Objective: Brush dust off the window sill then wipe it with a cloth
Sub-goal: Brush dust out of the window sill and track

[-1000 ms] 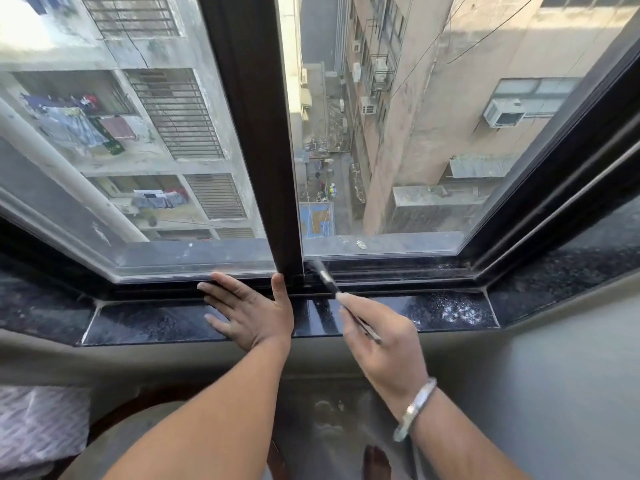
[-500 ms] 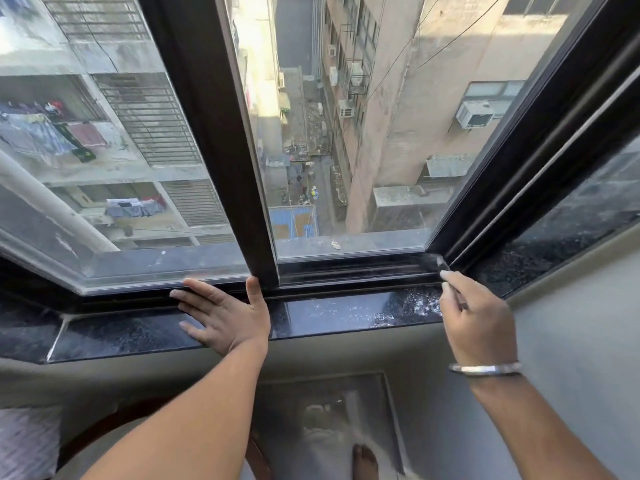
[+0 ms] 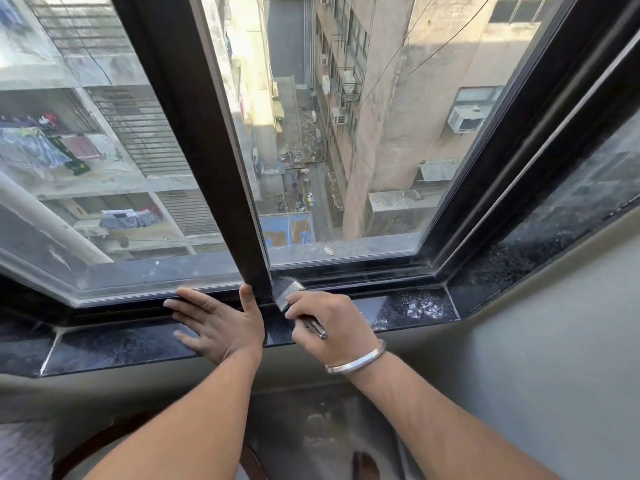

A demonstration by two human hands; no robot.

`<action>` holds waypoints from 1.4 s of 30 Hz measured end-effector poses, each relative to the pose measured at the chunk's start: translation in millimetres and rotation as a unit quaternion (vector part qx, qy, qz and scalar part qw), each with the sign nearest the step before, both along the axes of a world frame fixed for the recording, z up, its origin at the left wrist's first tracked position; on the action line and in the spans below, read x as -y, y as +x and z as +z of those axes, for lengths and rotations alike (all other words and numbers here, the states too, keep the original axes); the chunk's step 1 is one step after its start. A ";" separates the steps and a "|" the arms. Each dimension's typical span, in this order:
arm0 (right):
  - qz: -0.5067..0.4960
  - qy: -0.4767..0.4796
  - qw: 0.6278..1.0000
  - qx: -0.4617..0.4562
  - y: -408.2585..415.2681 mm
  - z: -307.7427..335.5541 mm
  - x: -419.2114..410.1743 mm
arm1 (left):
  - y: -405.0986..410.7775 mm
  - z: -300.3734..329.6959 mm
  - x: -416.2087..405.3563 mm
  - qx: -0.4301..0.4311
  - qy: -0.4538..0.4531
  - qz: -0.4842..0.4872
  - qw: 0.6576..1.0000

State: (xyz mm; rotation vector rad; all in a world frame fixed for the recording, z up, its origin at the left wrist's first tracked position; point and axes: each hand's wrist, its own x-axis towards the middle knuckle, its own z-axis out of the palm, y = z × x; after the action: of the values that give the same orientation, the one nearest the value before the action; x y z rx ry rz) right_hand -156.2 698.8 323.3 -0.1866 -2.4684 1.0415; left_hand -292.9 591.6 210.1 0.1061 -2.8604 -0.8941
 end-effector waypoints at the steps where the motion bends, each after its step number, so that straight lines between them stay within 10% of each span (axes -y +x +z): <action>1: -0.012 -0.025 1.000 0.001 -2.5 -1.0 -3.8 | 0.0 -0.5 -0.1 0.000 0.000 -0.001 1.000; 5: -0.150 -0.147 0.977 0.035 21.6 2.0 -41.7 | -1.7 -4.3 1.7 -0.002 0.000 -0.001 1.000; 11: -0.446 0.028 0.884 0.137 85.6 23.8 -110.1 | -1.5 -4.1 0.7 -0.004 -0.001 0.005 1.000; 21: -0.106 -0.088 0.990 -0.038 -9.3 2.8 9.8 | -1.9 -4.4 1.2 -0.006 -0.001 0.005 1.000; 28: -0.189 -0.133 0.972 0.035 20.1 -11.5 -51.4 | -0.4 -2.7 1.2 -0.004 -0.003 -0.002 1.000; 34: -0.405 0.052 0.911 0.061 87.6 -0.6 -112.9 | -1.5 -2.6 0.1 0.007 -0.004 -0.002 1.000; 42: -0.181 -0.019 0.981 -0.062 53.3 -5.5 -31.8 | -1.0 -2.1 0.4 0.007 -0.004 -0.003 1.000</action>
State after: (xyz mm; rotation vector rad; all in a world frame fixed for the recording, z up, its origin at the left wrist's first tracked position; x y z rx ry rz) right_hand -102.9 730.7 317.7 -0.5430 -2.1952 0.9132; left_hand -293.9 591.3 208.0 0.1030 -2.8797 -0.8854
